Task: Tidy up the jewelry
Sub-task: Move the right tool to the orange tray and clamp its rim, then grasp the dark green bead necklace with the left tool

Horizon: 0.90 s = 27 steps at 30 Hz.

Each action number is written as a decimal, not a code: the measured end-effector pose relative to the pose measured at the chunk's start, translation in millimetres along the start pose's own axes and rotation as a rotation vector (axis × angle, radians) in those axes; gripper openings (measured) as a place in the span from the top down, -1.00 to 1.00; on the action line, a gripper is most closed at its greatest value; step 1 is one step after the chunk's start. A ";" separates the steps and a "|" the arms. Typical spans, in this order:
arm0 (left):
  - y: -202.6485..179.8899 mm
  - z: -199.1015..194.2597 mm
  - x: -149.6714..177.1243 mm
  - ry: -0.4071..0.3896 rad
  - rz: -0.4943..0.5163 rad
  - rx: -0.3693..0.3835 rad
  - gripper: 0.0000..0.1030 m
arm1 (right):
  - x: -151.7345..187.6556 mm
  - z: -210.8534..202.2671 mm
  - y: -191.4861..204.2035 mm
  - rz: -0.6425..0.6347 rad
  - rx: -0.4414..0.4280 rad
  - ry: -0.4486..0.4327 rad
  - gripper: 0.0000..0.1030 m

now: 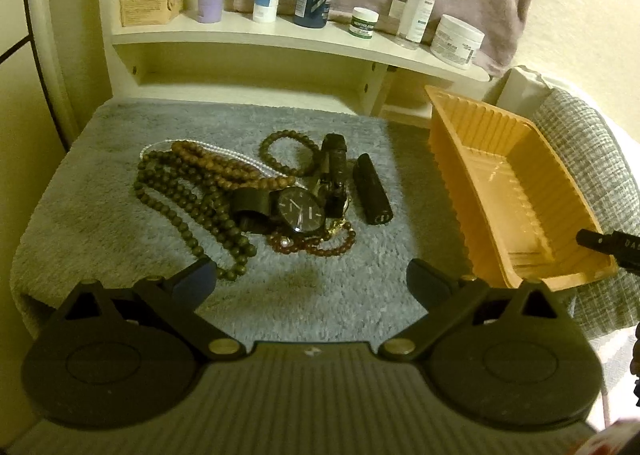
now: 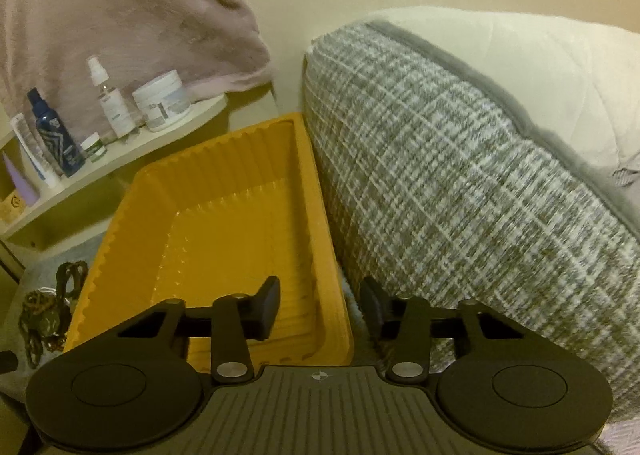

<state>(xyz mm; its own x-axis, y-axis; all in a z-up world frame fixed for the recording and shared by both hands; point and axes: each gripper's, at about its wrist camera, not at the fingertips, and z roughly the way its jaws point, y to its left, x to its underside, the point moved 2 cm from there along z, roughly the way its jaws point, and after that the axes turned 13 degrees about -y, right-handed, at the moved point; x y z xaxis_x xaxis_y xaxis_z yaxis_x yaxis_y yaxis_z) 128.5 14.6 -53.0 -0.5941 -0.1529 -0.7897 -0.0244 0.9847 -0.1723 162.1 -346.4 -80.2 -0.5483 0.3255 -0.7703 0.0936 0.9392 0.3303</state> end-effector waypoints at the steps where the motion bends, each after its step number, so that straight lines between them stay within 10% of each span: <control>1: 0.5 1.6 -0.7 0.003 -0.003 -0.001 -0.95 | 0.4 2.6 -0.1 0.006 -0.001 0.008 0.25; 27: 3.1 22.8 -11.3 -0.014 0.081 -0.026 -0.80 | -12.1 23.6 35.5 -0.072 0.044 0.069 0.90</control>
<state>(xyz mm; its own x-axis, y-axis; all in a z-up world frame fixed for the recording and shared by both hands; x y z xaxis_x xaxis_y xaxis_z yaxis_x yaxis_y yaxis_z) 153.5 17.5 -58.0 -0.5839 -0.0733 -0.8085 0.0024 0.9958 -0.0920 191.7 -314.5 -72.0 -0.6109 0.2498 -0.7512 0.0870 0.9643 0.2500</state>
